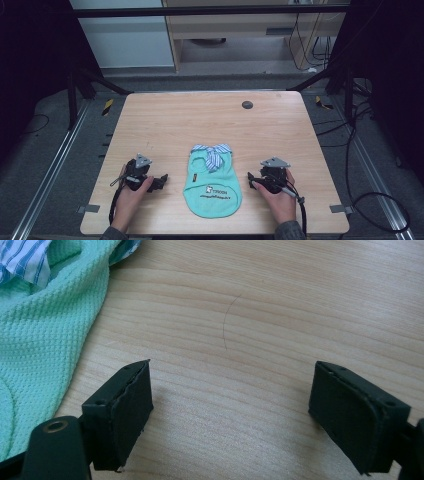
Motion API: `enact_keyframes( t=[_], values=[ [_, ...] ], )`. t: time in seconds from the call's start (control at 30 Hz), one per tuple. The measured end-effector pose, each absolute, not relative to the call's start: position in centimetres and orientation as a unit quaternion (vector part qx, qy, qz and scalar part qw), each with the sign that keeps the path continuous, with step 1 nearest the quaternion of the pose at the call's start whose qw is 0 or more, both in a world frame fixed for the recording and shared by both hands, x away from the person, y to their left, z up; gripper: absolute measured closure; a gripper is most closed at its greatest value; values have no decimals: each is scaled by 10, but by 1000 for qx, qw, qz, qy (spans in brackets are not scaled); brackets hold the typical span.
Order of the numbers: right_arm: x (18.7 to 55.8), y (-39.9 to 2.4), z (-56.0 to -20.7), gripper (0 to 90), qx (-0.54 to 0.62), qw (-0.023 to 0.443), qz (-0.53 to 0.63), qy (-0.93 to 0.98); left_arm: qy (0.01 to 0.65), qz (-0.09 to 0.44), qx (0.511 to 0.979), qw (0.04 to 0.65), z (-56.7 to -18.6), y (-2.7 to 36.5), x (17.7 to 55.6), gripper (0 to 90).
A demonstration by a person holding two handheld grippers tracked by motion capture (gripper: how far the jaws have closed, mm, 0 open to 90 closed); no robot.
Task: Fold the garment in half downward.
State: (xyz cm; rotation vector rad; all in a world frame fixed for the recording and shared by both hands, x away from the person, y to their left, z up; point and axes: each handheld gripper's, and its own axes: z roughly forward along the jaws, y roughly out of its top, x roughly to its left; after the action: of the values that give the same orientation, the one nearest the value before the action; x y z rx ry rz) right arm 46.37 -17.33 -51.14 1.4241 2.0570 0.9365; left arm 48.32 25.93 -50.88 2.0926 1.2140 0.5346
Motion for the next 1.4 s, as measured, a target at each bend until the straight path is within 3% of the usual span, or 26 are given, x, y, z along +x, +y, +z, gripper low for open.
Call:
enact_keyframes(
  t=[0.23, 0.3, 0.37, 0.4, 0.8, 1.07, 1.3, 1.33, 1.37, 1.4],
  values=[
    [464, -173, -511, 174, 519, 233, 341, 749, 458, 201, 802, 327, -509, 260, 480, 0],
    [464, -173, -512, 175, 518, 235, 340, 749, 450, 200, 805, 331, -508, 261, 477, 38],
    [464, -174, -511, 221, 518, 238, 339, 748, 445, 201, 807, 333, -506, 261, 474, 57],
    [465, -175, -509, 334, 513, 235, 345, 750, 437, 204, 807, 341, -500, 261, 471, 53],
    [477, -160, -471, 597, 446, 226, 349, 793, 411, 177, 823, 349, -461, 237, 499, 115],
    [489, -153, -464, 706, 429, 214, 337, 810, 382, 180, 838, 344, -446, 206, 521, 131],
    [505, -148, -453, 796, 426, 206, 333, 816, 376, 167, 841, 350, -435, 191, 536, 310],
    [510, -145, -452, 813, 426, 202, 336, 815, 375, 164, 842, 351, -434, 189, 539, 382],
    [510, -145, -452, 813, 426, 202, 336, 815, 376, 163, 842, 352, -434, 187, 541, 382],
    [515, -140, -450, 837, 423, 200, 339, 816, 377, 161, 841, 354, -432, 182, 544, 436]
  ],
)
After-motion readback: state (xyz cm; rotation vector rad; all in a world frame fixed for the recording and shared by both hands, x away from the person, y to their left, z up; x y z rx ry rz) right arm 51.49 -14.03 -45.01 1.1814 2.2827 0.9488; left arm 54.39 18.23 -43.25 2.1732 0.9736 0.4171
